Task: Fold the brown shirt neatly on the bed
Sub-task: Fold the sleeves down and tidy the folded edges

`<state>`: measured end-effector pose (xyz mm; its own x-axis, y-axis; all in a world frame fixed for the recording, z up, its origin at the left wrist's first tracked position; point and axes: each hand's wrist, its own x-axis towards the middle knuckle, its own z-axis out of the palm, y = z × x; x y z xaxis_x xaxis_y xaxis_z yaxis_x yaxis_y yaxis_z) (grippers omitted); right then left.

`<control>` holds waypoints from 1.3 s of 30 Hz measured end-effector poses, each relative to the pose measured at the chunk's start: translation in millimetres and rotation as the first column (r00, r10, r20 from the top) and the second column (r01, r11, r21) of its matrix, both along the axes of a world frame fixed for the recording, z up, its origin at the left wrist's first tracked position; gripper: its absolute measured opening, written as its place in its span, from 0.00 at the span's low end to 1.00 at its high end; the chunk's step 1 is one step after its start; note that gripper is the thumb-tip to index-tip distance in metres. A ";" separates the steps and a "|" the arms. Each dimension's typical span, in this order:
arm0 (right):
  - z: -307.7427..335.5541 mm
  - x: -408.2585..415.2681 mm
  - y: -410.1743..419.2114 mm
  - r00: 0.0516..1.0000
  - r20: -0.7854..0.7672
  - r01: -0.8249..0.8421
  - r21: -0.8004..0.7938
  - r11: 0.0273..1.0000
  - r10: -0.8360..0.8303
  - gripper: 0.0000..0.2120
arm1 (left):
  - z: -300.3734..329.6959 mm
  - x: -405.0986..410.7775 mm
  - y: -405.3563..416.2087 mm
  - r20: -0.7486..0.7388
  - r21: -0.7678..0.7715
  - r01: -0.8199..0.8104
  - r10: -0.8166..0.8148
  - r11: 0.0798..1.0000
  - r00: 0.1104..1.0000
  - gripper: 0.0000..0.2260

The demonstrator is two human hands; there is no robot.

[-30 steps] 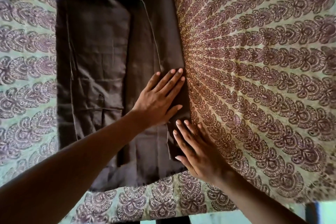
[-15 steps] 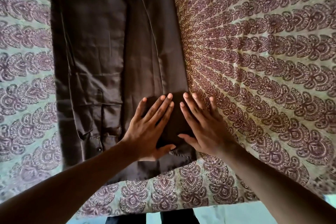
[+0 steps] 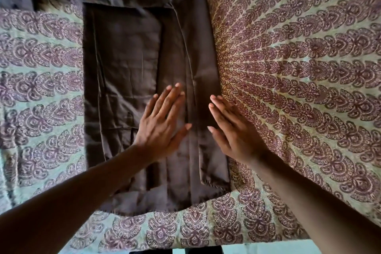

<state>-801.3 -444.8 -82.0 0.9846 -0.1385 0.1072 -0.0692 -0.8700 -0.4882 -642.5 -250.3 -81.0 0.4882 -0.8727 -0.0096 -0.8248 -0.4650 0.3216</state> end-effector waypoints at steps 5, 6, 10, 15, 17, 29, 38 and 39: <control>-16.0 97.2 -4.3 0.991 0.109 0.071 0.037 0.997 -0.075 0.22 | -9.1 91.4 -18.0 0.121 -0.042 -0.185 0.188 0.982 0.975 0.29; -19.9 119.4 -4.4 0.989 0.130 0.071 0.041 0.997 -0.076 0.22 | -11.1 111.5 -19.8 0.135 -0.063 -0.226 0.233 0.972 0.963 0.29; -24.1 207.7 -6.0 0.988 0.128 0.085 0.048 0.995 -0.091 0.24 | -13.3 179.9 -18.7 0.113 -0.128 -0.431 0.445 0.893 0.888 0.28; -12.2 312.5 -1.6 0.992 0.086 0.088 0.003 0.996 -0.088 0.27 | -5.2 243.5 -9.6 0.084 -0.024 -0.544 0.544 0.839 0.835 0.32; -11.2 349.9 1.5 0.994 0.018 0.105 -0.017 0.994 -0.105 0.29 | -2.7 268.6 -2.3 0.108 -0.015 -0.569 0.567 0.822 0.816 0.31; -36.1 401.1 19.8 0.947 -0.173 0.259 -0.087 0.962 -0.271 0.25 | 1.6 399.0 37.3 0.052 0.056 -0.775 0.774 0.629 0.632 0.21; 11.4 392.4 -3.9 0.827 -0.241 0.553 0.517 0.654 -0.508 0.27 | 45.8 239.3 13.1 -0.207 -0.260 -0.277 0.226 0.925 0.952 0.24; 19.2 385.0 -8.1 0.794 -0.284 0.589 0.580 0.563 -0.538 0.31 | 45.4 218.3 13.2 -0.206 -0.241 -0.177 0.127 0.954 0.970 0.25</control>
